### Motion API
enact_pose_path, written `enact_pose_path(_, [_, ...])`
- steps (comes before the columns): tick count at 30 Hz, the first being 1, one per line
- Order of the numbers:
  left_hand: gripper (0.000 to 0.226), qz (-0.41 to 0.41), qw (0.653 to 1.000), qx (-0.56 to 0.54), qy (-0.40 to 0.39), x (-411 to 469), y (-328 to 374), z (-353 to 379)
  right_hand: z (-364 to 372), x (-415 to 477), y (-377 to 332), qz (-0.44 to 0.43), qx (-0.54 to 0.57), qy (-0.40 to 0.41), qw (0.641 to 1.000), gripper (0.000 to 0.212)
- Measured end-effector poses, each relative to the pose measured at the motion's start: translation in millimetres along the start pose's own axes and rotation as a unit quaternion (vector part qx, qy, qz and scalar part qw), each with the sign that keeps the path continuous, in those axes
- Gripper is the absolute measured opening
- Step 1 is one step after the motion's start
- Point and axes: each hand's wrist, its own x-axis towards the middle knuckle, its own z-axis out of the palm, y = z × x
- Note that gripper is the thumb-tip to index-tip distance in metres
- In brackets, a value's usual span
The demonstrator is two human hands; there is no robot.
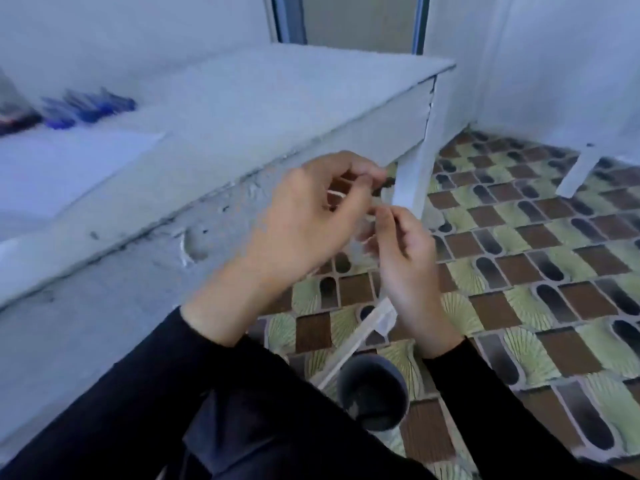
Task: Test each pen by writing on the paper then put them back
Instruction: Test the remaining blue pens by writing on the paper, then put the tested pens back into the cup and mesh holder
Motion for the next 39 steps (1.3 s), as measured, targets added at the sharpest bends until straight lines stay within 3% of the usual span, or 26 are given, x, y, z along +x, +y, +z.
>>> enact_pose_path(5, [0.021,0.023,0.991,0.096,0.085,-12,45,-103,54,23,-87,-0.145,0.05,-0.089,0.984,0.023])
enact_pose_path(14, [0.021,-0.097,0.936,0.289,0.176,-37,12,-255,196,71,-167,-0.267,0.023,-0.338,0.902,0.019])
enact_pose_path(18, [0.027,-0.187,0.911,0.35,0.108,-55,-30,-298,257,92,-164,-0.272,-0.088,-0.462,0.84,0.019])
enact_pose_path(21, [0.038,-0.26,0.865,0.424,0.063,-66,-58,-319,296,108,-152,-0.335,-0.173,-0.515,0.77,0.018])
enact_pose_path(24, [0.045,-0.323,0.824,0.461,0.067,-67,-76,-336,327,124,-142,-0.36,-0.236,-0.55,0.715,0.021])
enact_pose_path(29, [0.059,-0.397,0.763,0.504,0.075,-66,-104,-351,355,135,-121,-0.31,-0.239,-0.583,0.712,0.026])
enact_pose_path(35, [0.061,-0.383,0.766,0.512,0.07,-65,-111,-354,353,133,-106,-0.237,-0.233,-0.631,0.701,0.028])
enact_pose_path(39, [0.058,-0.384,0.77,0.506,0.062,-65,-115,-358,350,126,-111,-0.24,-0.257,-0.616,0.704,0.033])
